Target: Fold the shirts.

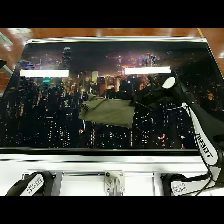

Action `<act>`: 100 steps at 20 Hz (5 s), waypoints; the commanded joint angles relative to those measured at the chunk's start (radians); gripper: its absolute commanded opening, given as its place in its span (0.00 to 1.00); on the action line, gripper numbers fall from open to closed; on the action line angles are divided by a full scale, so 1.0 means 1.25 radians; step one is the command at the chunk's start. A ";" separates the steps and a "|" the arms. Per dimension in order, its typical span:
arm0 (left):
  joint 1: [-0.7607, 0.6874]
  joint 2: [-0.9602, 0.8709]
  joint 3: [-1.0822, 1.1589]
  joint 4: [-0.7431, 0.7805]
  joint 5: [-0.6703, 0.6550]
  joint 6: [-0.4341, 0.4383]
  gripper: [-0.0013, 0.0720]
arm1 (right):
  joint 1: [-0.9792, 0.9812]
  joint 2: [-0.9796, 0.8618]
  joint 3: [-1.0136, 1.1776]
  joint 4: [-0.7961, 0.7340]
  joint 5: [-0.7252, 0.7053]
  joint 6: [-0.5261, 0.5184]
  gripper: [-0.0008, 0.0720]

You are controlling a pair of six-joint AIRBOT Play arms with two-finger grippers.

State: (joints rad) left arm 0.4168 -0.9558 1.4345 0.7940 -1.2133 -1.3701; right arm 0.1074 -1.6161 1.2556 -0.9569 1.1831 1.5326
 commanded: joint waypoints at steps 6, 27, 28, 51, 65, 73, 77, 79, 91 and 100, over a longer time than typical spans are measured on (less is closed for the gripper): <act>-0.001 0.001 0.000 0.000 0.000 -0.004 0.07 | -0.005 -0.114 -0.065 0.193 -0.096 -0.111 0.95; -0.103 -0.025 -0.001 0.000 0.000 0.005 0.07 | -0.340 0.096 0.613 0.087 0.461 0.128 0.11; -0.113 -0.027 -0.001 0.000 0.000 0.016 0.07 | -0.361 0.096 0.620 0.087 0.481 0.132 0.11; -0.132 -0.034 -0.001 -0.021 -0.003 -0.034 0.07 | -0.587 -0.016 0.548 -0.172 0.330 -0.058 0.11; -0.224 -0.034 -0.001 -0.020 -0.002 -0.033 0.07 | -1.086 0.056 0.150 -0.215 0.359 -0.049 0.11; -0.224 -0.034 -0.001 -0.018 -0.002 -0.030 0.07 | -1.110 0.182 -0.154 -0.255 0.248 -0.047 0.11; -0.224 -0.034 -0.001 -0.018 -0.002 -0.030 0.07 | -1.110 0.194 -0.219 -0.308 0.205 -0.053 0.11; -0.224 -0.034 -0.001 -0.018 0.000 -0.030 0.07 | -1.110 0.196 -0.245 -0.309 0.181 -0.055 0.11; -0.228 -0.072 -0.001 0.022 0.062 -0.002 0.07 | -1.096 0.360 0.058 -0.210 0.136 -0.085 0.79; -0.589 -0.294 0.016 0.677 -0.169 -0.190 0.50 | -0.446 0.378 0.115 -0.302 0.222 -0.022 0.97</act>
State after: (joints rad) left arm -0.1730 -1.2411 1.4452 1.3270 -1.2781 -1.5120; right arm -0.6716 -1.1091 1.3872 -1.2701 1.3521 1.4143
